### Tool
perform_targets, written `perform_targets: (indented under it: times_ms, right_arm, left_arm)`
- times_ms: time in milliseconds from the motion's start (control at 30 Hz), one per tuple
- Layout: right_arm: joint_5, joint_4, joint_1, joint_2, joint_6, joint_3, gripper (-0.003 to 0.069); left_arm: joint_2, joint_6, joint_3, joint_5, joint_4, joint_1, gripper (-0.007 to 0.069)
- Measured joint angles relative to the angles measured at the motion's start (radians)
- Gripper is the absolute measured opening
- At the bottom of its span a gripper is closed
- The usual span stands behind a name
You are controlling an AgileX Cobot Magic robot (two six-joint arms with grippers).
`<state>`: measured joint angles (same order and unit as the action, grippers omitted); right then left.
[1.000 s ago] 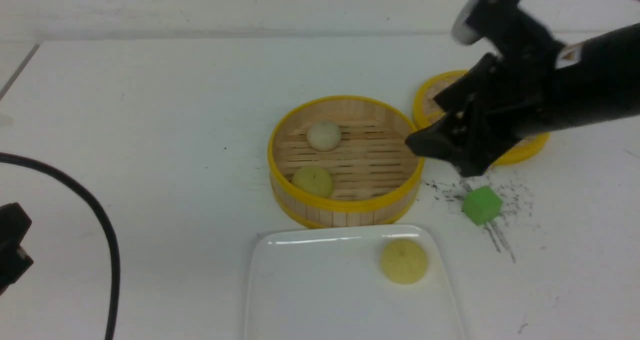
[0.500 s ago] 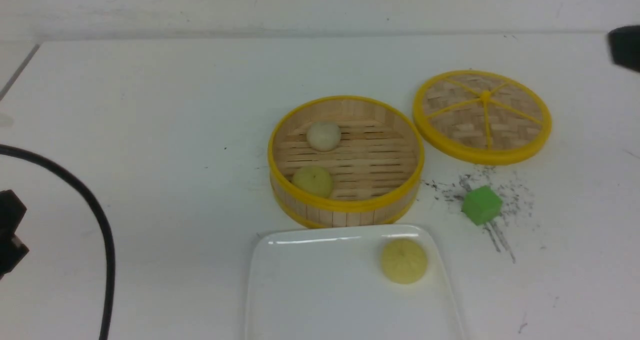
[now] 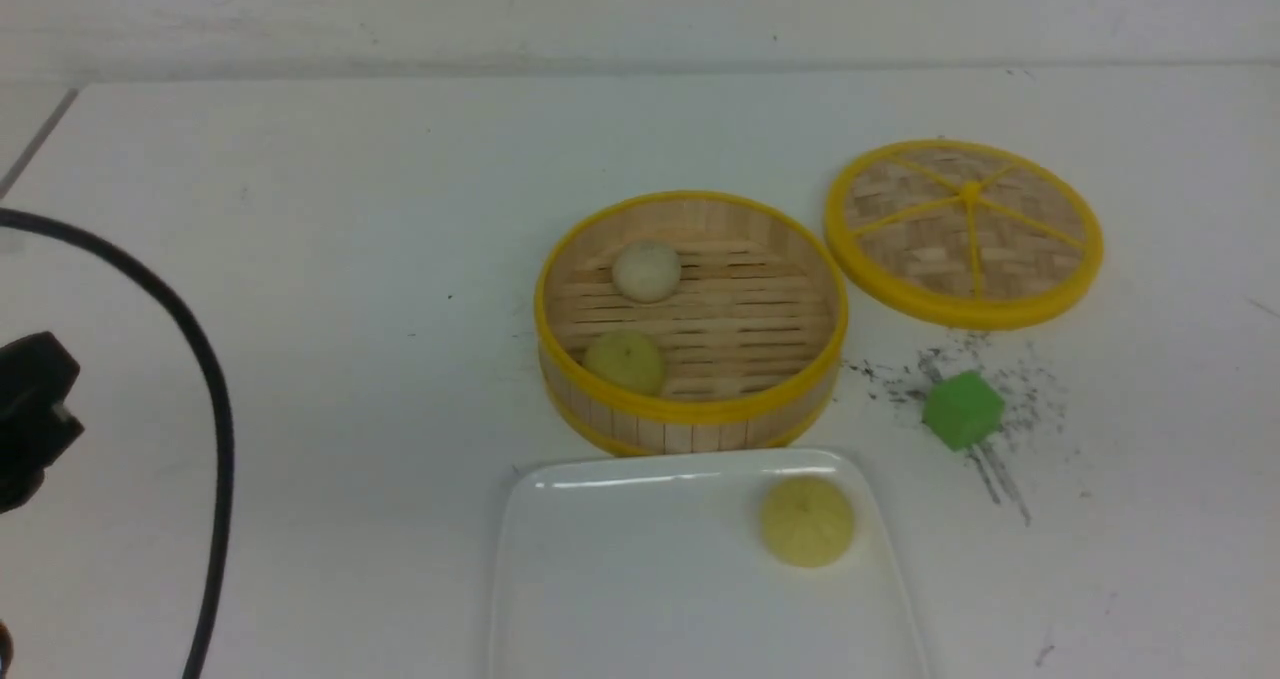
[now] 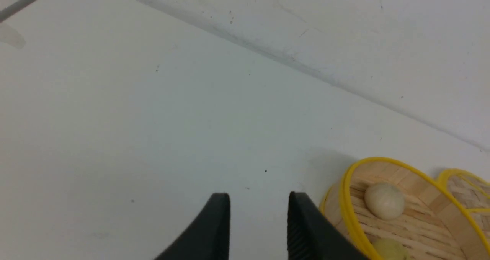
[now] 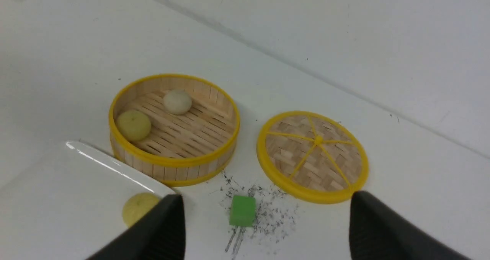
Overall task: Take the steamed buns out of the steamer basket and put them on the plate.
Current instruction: Use the left arm to grab the steamed stuffed bun that is closest to it
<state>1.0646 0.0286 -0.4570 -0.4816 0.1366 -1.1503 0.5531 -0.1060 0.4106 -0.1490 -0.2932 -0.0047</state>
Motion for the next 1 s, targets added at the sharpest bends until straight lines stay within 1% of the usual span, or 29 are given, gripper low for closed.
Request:
perform_targets:
  times_ms: [133,233,267,367,400,433,467,567,600,667,700,767,833,1000]
  right_arm:
    - [0.051,0.006,0.0,0.075,-0.011,0.0,0.0556]
    - [0.099,0.006,0.0,0.091,-0.012,0.0,0.0556]
    - [0.117,0.006,0.0,0.093,-0.012,0.002,0.0556]
    - [0.143,0.006,0.0,0.094,-0.015,0.042,0.0556]
    - [0.143,0.006,0.0,0.094,-0.015,0.046,0.0556]
    - [0.143,0.005,0.0,0.094,-0.015,0.061,0.0556]
    - [0.141,0.001,0.0,0.094,-0.015,0.089,0.0556]
    - [0.129,-0.011,0.0,0.096,-0.019,0.151,0.0556]
    - [0.129,-0.012,0.0,0.096,-0.019,0.154,0.0556]
    - [0.122,-0.012,0.0,0.099,-0.019,0.187,0.0556]
    - [0.122,-0.012,0.0,0.1,-0.019,0.191,0.0556]
    - [0.121,-0.012,0.0,0.103,-0.019,0.206,0.0556]
    - [0.121,-0.012,0.0,0.104,-0.019,0.208,0.0556]
    - [0.115,0.001,0.0,0.105,-0.019,0.208,0.0556]
  left_arm:
    - [0.038,0.007,0.048,-0.003,-0.03,-0.017,0.0246]
    - [0.098,0.037,0.116,-0.005,-0.036,-0.108,0.0246]
    - [0.129,0.063,0.145,-0.001,-0.038,-0.157,0.0246]
    - [0.261,0.193,0.24,0.05,-0.039,-0.336,0.0246]
    - [0.27,0.203,0.245,0.061,-0.039,-0.347,0.0246]
    - [0.315,0.255,0.265,0.085,-0.035,-0.387,0.0246]
    - [0.371,0.317,0.294,0.135,-0.032,-0.447,0.0246]
    - [0.513,0.452,0.336,0.266,-0.032,-0.532,0.0246]
    - [0.522,0.457,0.338,0.273,-0.034,-0.535,0.0246]
    - [0.631,0.481,0.385,0.332,-0.085,-0.552,0.0246]
    - [0.631,0.481,0.385,0.333,-0.092,-0.552,0.0246]
    - [0.719,0.475,0.439,0.324,-0.209,-0.552,0.0246]
    - [0.761,0.482,0.468,0.299,-0.257,-0.552,0.0246]
    - [0.81,0.524,0.55,0.25,-0.297,-0.552,0.0246]
